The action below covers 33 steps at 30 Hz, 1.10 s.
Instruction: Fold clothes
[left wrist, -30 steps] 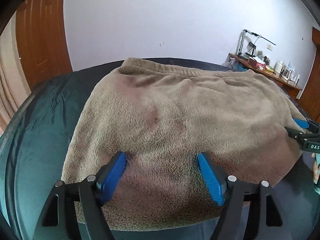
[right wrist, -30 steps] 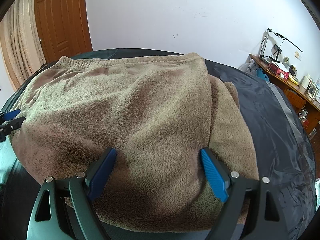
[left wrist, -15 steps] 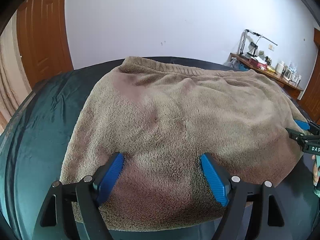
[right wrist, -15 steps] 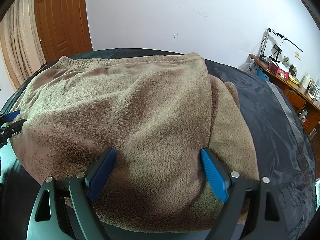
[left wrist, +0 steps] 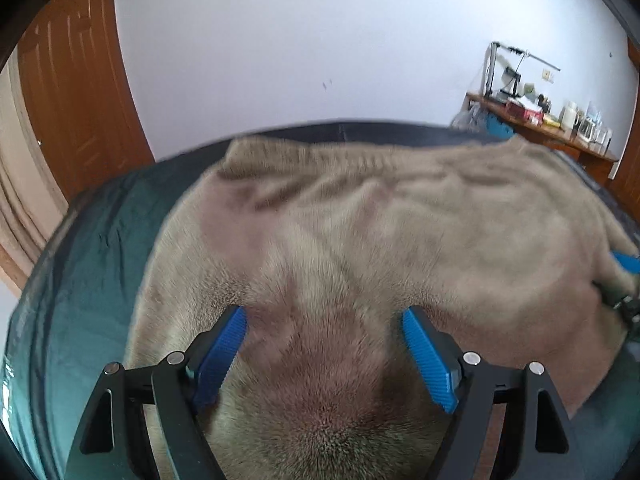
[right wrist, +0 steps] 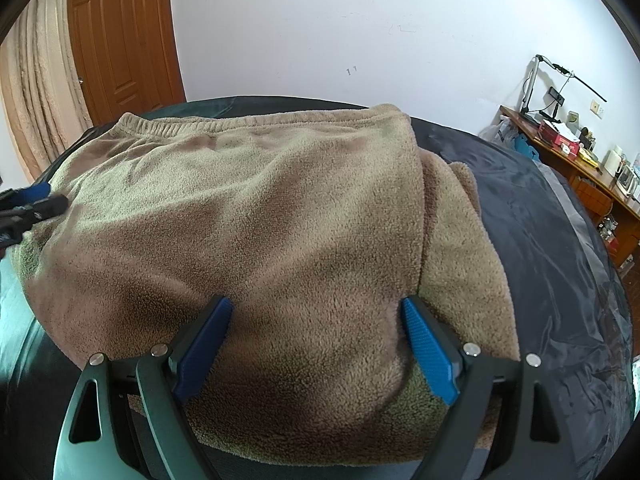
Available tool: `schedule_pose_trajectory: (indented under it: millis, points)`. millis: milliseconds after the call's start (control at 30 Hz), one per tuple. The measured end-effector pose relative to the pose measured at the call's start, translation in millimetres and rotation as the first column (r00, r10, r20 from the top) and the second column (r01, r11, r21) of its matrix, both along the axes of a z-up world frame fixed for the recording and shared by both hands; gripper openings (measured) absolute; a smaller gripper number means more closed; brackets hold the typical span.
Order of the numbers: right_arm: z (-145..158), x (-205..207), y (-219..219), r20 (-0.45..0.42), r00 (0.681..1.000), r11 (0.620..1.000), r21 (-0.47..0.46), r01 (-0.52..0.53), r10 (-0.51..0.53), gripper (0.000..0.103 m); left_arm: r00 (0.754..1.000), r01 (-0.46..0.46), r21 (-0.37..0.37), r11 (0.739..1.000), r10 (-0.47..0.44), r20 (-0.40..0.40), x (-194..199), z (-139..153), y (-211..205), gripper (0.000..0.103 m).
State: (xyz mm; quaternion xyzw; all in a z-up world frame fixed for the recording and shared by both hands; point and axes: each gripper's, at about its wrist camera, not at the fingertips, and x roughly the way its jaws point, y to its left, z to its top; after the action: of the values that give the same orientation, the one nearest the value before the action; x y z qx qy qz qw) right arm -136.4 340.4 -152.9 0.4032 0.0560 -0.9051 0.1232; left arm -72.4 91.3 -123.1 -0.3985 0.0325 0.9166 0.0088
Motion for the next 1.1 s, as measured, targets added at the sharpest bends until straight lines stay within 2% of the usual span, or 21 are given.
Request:
schedule_pose_trajectory:
  millis: [233,667,1100]
  points:
    - [0.1,-0.2,-0.6,0.001,1.000,1.000,0.004,-0.002,0.002,0.089,1.000,0.018,0.023,1.000,-0.018,-0.003,0.5,-6.0,-5.0,0.089]
    - [-0.2,-2.3,1.0,0.010,1.000,1.000,-0.009,-0.014,0.014,0.091,1.000,0.018,0.010,1.000,-0.018,0.002,0.1,-5.3,-2.6,0.090]
    - [-3.0,-8.9,-4.4,0.031,0.999,1.000,0.015,-0.011,0.011,0.101,1.000,0.016,0.008,1.000,-0.016,0.001,-1.4,-6.0,-3.7,0.090]
